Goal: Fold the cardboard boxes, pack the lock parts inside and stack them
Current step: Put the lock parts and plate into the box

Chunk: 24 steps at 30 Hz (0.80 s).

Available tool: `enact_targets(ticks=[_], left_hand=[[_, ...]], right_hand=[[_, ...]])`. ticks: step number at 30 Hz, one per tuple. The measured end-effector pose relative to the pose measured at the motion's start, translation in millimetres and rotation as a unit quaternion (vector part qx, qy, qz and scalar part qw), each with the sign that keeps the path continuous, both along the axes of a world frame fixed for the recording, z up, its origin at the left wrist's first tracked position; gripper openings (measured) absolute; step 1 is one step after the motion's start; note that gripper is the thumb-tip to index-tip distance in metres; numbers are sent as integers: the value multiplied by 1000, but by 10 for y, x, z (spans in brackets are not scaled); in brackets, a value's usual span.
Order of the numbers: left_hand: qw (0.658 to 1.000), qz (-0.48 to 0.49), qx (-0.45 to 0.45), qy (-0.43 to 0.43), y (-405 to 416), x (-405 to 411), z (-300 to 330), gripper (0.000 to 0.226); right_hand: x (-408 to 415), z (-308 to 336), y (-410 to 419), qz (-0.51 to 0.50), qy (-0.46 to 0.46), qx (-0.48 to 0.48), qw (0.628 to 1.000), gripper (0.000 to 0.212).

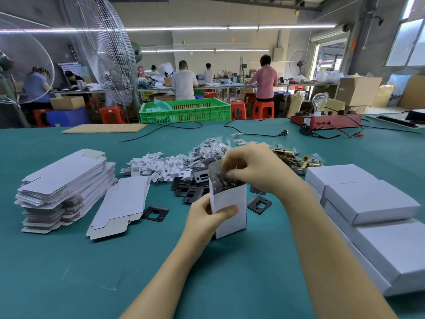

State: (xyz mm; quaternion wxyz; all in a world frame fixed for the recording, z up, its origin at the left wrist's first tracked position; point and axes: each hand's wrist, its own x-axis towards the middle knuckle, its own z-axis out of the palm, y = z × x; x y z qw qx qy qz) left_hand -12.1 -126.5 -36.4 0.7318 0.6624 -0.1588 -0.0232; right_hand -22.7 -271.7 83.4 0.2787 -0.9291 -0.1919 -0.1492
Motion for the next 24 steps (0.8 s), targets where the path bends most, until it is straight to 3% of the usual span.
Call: enact_targets(ticks=[4, 10, 12, 14, 17, 19, 21, 24], left_hand=[[1000, -30, 7, 5, 19, 5, 7, 26], [999, -34, -4, -5, -1, 6, -5, 25], [999, -38, -10, -5, -6, 18, -13, 25], [999, -45, -12, -11, -11, 32, -27, 29], [998, -49, -19, -34, -21, 26, -45, 38], [998, -48, -27, -38, -34, 20, -47, 41], [998, -47, -26, -46, -51, 12, -45, 43], [996, -13, 11, -84, -131, -64, -38, 49]], right_hand=[[-46, -55, 44, 4, -87, 5, 996, 10], [-96, -288, -64, 2, -73, -122, 990, 19], [-135, -369, -105, -2, -100, -31, 995, 18], [-171, -488, -131, -32, -113, 146, 982, 17], [-184, -736, -88, -66, -3, 382, 922, 19], [-166, -913, -64, -61, 107, 499, 858, 29], [-138, -1034, -48, -49, 184, 557, 808, 49], [-79, -1111, -28, -17, 235, 553, 799, 71]])
